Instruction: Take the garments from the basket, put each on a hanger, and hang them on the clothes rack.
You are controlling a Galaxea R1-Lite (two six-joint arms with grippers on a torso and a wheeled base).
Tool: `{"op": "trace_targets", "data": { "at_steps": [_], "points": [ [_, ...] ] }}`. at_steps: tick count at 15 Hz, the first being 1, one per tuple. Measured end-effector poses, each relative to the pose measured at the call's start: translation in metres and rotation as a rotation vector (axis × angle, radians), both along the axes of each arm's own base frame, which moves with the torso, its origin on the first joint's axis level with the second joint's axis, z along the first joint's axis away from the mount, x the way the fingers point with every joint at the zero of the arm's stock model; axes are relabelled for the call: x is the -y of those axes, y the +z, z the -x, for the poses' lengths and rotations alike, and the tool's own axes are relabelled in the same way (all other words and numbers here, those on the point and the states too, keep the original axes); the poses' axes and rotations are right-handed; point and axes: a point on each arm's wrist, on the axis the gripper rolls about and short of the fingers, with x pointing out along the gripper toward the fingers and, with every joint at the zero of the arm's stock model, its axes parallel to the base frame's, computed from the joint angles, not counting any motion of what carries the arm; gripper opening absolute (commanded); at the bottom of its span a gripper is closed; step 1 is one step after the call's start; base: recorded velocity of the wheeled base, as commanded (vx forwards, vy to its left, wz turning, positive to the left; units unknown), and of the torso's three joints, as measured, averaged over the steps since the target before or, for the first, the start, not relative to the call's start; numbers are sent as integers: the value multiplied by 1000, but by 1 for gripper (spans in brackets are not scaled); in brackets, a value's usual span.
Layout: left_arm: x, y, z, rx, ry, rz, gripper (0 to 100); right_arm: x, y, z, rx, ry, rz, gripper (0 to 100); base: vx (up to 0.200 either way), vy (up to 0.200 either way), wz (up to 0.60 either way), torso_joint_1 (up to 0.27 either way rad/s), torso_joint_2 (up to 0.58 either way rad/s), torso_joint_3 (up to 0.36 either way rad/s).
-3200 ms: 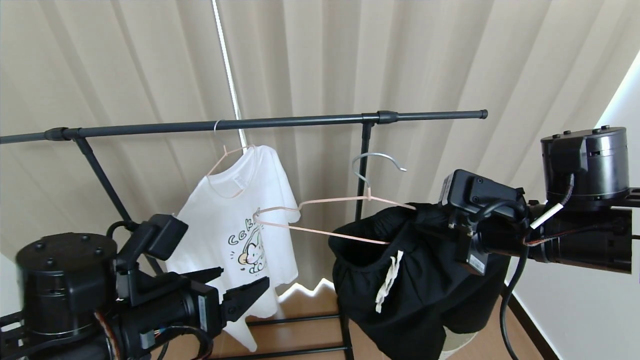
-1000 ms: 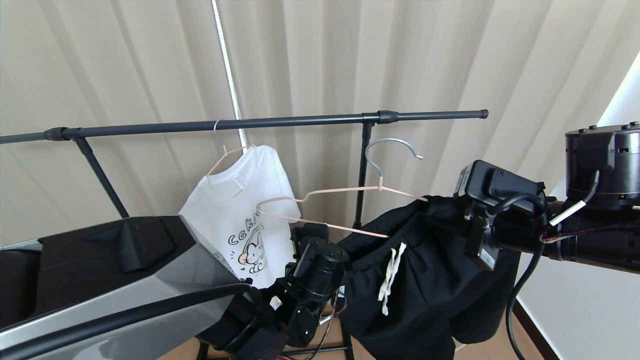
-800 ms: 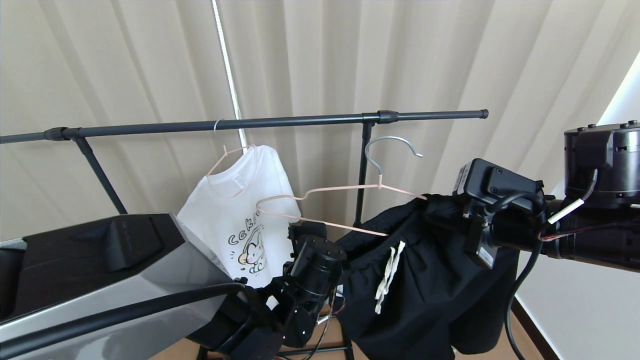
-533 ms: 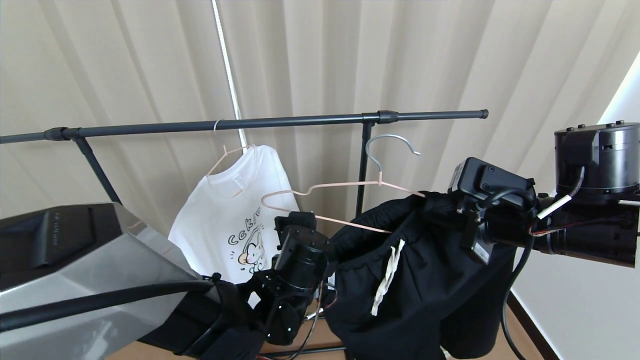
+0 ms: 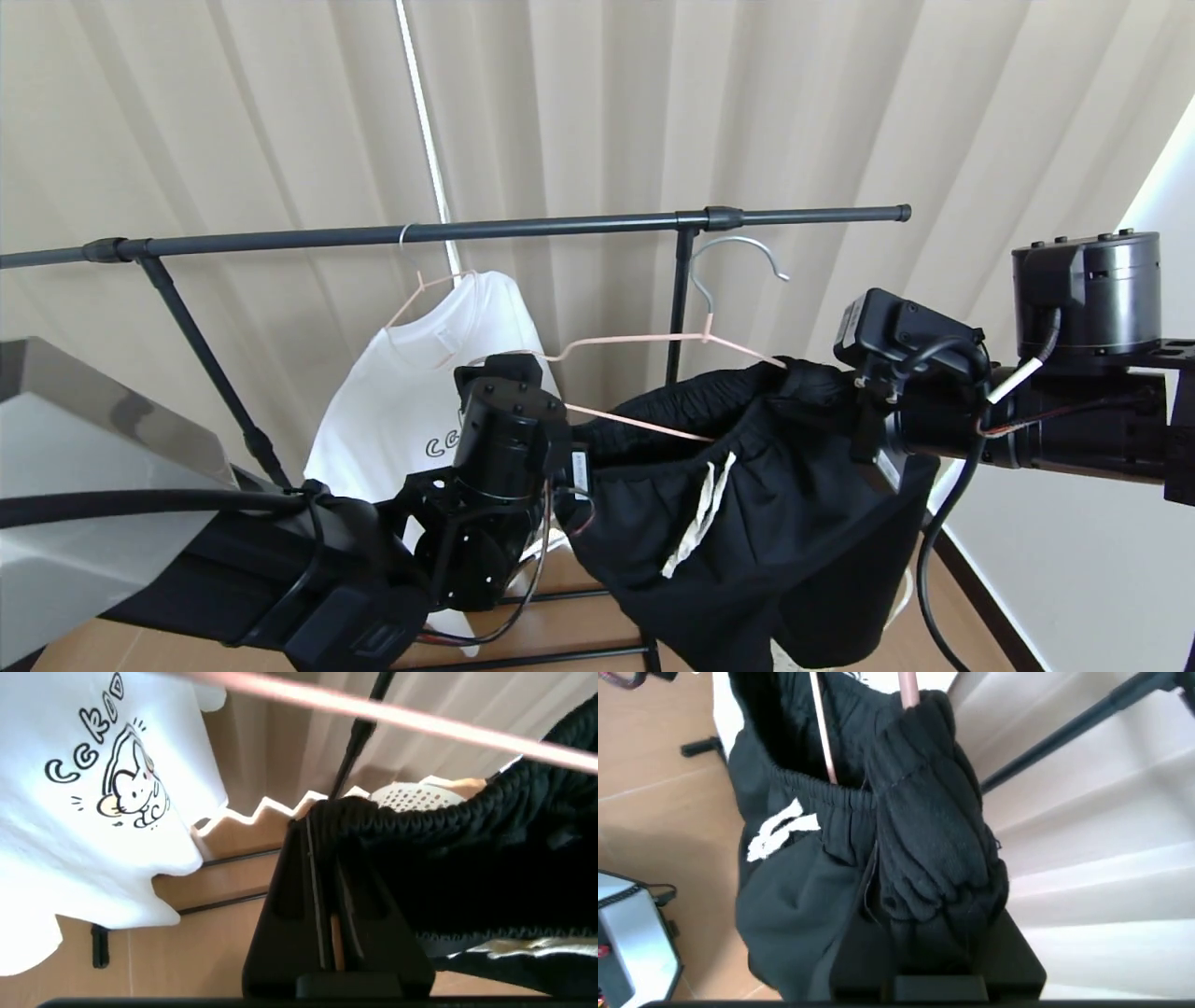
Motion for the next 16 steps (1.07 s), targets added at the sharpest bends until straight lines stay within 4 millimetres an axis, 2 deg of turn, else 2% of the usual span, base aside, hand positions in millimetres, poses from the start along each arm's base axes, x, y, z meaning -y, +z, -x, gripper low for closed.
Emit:
{"op": "trace_targets", "data": {
  "at_steps": [5, 12, 16],
  "points": [
    [-21, 14, -4, 26, 52, 15, 0, 10, -8, -17, -47, 38, -39, 0, 0, 0, 0, 0, 0, 0],
    [-38, 27, -3, 54, 88, 35, 0, 14, -11, -20, -54, 14, -28, 0, 0, 0, 0, 0, 0, 0],
    [-49, 25, -4, 46, 114, 23, 0, 14, -12, -21, -58, 13, -26, 0, 0, 0, 0, 0, 0, 0]
  ]
}}
